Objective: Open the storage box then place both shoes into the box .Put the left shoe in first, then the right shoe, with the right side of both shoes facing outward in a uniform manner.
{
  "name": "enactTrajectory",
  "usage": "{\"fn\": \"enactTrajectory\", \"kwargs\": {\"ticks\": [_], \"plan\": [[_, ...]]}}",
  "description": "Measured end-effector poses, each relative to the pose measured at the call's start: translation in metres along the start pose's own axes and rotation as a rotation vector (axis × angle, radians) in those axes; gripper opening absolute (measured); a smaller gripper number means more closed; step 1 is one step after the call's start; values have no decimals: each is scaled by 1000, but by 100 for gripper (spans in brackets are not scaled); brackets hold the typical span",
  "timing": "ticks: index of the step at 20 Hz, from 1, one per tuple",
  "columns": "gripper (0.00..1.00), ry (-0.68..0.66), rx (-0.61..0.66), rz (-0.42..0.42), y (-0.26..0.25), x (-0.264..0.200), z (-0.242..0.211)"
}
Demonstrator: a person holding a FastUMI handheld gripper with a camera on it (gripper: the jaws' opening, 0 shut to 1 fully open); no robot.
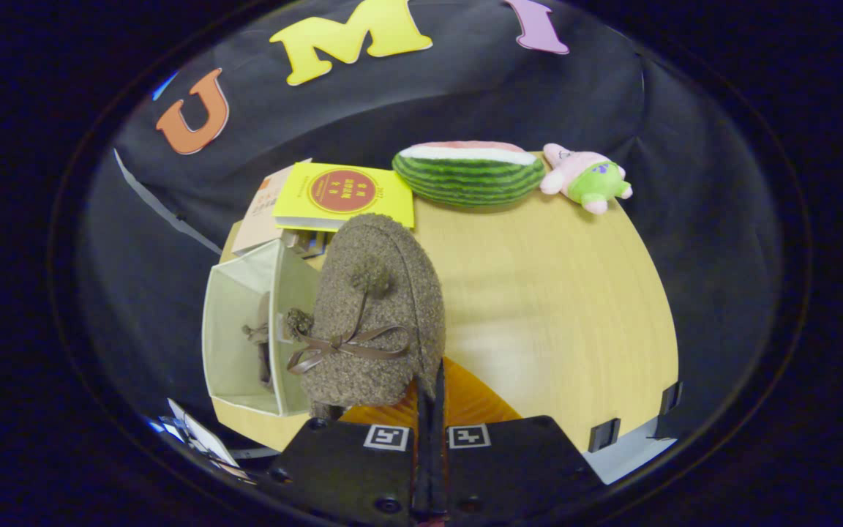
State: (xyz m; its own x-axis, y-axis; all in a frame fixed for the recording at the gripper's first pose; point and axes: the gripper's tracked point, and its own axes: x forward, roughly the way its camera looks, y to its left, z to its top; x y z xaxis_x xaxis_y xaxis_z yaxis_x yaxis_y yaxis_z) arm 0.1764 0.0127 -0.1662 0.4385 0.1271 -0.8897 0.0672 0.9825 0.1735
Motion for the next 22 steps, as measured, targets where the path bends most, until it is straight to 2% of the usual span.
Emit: {"fn": "enactTrajectory", "kwargs": {"ticks": [5,10,16,22], "plan": [[6,-31,-8,57,65,-25,2],[6,-69,-23,82,123,-28,5],[6,-84,-56,63,179,16,-3],[6,-84,-64,3,204,73,-8]]}}
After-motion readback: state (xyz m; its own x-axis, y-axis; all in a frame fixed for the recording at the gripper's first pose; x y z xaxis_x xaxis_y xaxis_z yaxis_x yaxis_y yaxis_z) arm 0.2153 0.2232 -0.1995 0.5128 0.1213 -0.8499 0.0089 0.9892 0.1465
